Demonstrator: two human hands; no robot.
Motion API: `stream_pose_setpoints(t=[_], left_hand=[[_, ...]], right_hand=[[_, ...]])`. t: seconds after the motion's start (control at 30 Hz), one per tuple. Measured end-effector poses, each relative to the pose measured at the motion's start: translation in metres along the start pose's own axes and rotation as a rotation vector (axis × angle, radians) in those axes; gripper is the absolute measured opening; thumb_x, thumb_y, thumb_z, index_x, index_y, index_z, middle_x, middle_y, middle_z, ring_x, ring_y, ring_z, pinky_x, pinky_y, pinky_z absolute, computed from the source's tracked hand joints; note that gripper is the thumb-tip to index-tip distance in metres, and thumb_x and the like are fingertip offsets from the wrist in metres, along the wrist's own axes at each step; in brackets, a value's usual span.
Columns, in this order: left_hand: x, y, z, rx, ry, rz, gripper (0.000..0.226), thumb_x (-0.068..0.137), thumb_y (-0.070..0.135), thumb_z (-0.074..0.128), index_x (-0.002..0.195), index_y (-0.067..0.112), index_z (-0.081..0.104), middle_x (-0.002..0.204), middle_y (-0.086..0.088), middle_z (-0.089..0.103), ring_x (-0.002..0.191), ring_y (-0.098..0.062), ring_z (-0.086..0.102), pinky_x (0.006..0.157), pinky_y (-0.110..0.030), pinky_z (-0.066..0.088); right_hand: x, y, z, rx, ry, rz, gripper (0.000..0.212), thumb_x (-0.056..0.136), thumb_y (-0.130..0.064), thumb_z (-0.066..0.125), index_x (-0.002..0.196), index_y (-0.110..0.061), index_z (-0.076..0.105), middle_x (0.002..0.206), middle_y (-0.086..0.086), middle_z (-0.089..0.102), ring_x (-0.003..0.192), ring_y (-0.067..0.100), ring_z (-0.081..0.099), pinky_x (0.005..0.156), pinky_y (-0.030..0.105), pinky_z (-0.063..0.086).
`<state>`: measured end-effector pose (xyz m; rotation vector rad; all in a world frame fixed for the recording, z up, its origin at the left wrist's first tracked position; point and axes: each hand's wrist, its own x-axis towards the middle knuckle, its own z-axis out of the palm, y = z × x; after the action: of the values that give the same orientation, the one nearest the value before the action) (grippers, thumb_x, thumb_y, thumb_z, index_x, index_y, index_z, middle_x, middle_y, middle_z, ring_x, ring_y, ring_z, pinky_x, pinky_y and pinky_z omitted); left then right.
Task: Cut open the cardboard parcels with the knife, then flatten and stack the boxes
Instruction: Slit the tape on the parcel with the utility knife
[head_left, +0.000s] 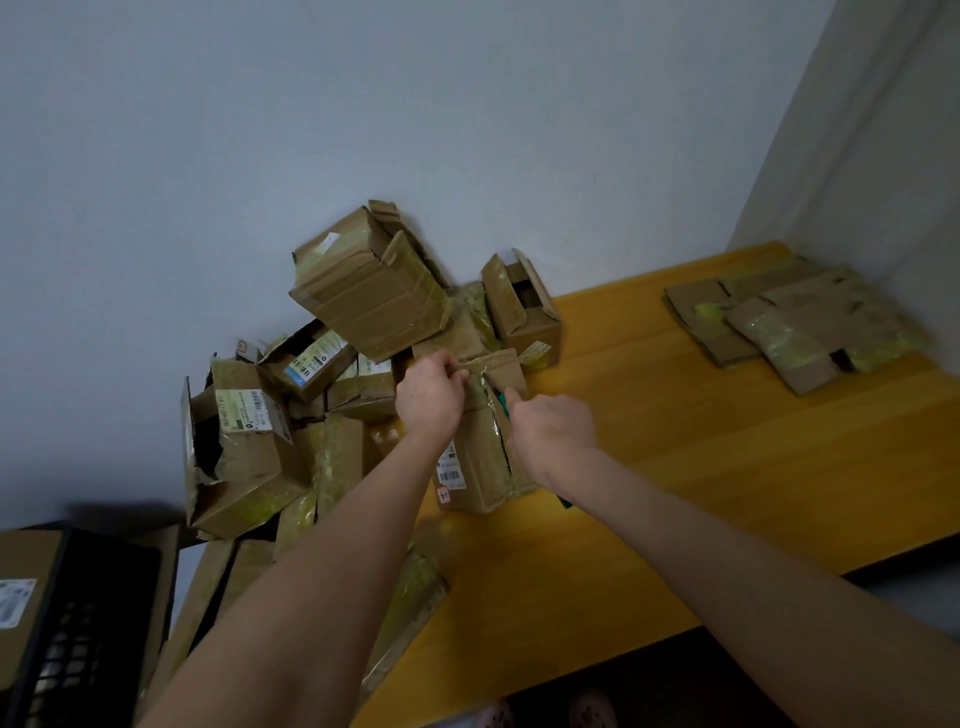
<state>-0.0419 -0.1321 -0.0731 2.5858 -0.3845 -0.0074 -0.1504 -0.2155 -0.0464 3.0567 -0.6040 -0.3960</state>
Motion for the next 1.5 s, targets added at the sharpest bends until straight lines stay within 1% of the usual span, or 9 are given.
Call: stream_pose_setpoints(t=[0.13, 0.2, 0.37, 0.53, 0.63, 0.7, 0.83, 1.17, 1.5], left_hand=[[-0.004, 0.0, 0.002, -0.026, 0.014, -0.01, 0.01, 0.093, 0.027, 0.061, 0.093, 0.018, 0.065, 0.095, -0.002, 0.067, 0.089, -0.021, 0.062, 0.065, -0.028, 0.04], [-0.005, 0.001, 0.004, -0.039, 0.021, 0.004, 0.009, 0.093, 0.026, 0.062, 0.092, 0.018, 0.066, 0.095, -0.003, 0.067, 0.09, -0.022, 0.063, 0.067, -0.028, 0.041], [-0.003, -0.004, 0.003, -0.045, 0.032, -0.011, 0.011, 0.095, 0.025, 0.06, 0.098, 0.017, 0.066, 0.097, -0.001, 0.066, 0.086, -0.016, 0.058, 0.067, -0.027, 0.039], [0.009, -0.016, -0.002, -0.092, 0.044, -0.149, 0.014, 0.094, 0.026, 0.061, 0.102, 0.018, 0.067, 0.097, -0.001, 0.067, 0.093, -0.024, 0.063, 0.072, -0.033, 0.05], [0.014, -0.028, -0.004, -0.112, 0.046, -0.183, 0.012, 0.094, 0.025, 0.061, 0.101, 0.016, 0.067, 0.099, -0.004, 0.068, 0.088, -0.022, 0.064, 0.073, -0.035, 0.055], [0.015, -0.032, -0.006, -0.106, 0.051, -0.191, 0.015, 0.094, 0.024, 0.061, 0.103, 0.015, 0.067, 0.1, -0.005, 0.068, 0.088, -0.021, 0.063, 0.07, -0.033, 0.052], [0.014, -0.038, -0.009, -0.121, 0.061, -0.269, 0.017, 0.095, 0.023, 0.06, 0.105, 0.012, 0.067, 0.102, -0.01, 0.066, 0.094, -0.027, 0.062, 0.069, -0.032, 0.047], [0.015, -0.038, -0.008, -0.127, 0.028, -0.312, 0.008, 0.095, 0.021, 0.059, 0.094, 0.014, 0.062, 0.095, -0.01, 0.065, 0.086, -0.027, 0.064, 0.074, -0.04, 0.056], [0.005, -0.045, -0.012, -0.095, -0.042, -0.344, 0.01, 0.094, 0.023, 0.06, 0.088, 0.015, 0.06, 0.09, -0.008, 0.064, 0.085, -0.023, 0.062, 0.07, -0.035, 0.051]], right_hand=[[0.0, -0.005, -0.006, 0.023, -0.058, 0.012, 0.044, 0.09, -0.012, 0.058, 0.132, -0.017, 0.048, 0.108, 0.004, 0.065, 0.096, 0.023, 0.062, 0.055, 0.029, 0.037], [-0.003, -0.004, -0.005, 0.033, -0.106, 0.009, 0.022, 0.09, -0.011, 0.056, 0.111, -0.017, 0.06, 0.104, 0.003, 0.066, 0.087, 0.022, 0.06, 0.059, 0.028, 0.04], [-0.005, 0.001, -0.006, 0.097, -0.103, 0.007, 0.006, 0.094, -0.021, 0.052, 0.09, -0.018, 0.056, 0.071, -0.002, 0.049, 0.07, 0.019, 0.051, 0.048, 0.025, 0.032], [-0.019, -0.001, 0.009, 0.064, -0.239, -0.05, 0.012, 0.093, -0.021, 0.053, 0.101, -0.017, 0.061, 0.093, 0.001, 0.062, 0.084, 0.022, 0.058, 0.059, 0.028, 0.041], [-0.027, 0.005, 0.023, 0.116, -0.253, -0.075, 0.013, 0.095, -0.028, 0.051, 0.089, -0.016, 0.056, 0.075, 0.0, 0.054, 0.073, 0.02, 0.054, 0.05, 0.026, 0.037], [-0.024, 0.011, 0.024, 0.19, -0.241, -0.084, 0.021, 0.094, -0.035, 0.052, 0.095, -0.016, 0.059, 0.08, 0.001, 0.056, 0.073, 0.02, 0.055, 0.053, 0.027, 0.04], [-0.021, 0.032, 0.021, 0.292, -0.16, -0.071, 0.037, 0.093, -0.042, 0.052, 0.121, -0.02, 0.061, 0.09, 0.001, 0.062, 0.08, 0.02, 0.06, 0.058, 0.028, 0.044], [-0.02, 0.06, 0.028, 0.388, 0.041, -0.042, 0.038, 0.095, -0.045, 0.048, 0.129, -0.028, 0.051, 0.097, -0.001, 0.066, 0.083, 0.018, 0.063, 0.053, 0.026, 0.039], [-0.021, 0.058, 0.038, 0.1, 0.175, -0.14, 0.034, 0.098, -0.044, 0.042, 0.124, -0.024, 0.052, 0.101, 0.0, 0.066, 0.088, 0.02, 0.063, 0.057, 0.027, 0.035]])
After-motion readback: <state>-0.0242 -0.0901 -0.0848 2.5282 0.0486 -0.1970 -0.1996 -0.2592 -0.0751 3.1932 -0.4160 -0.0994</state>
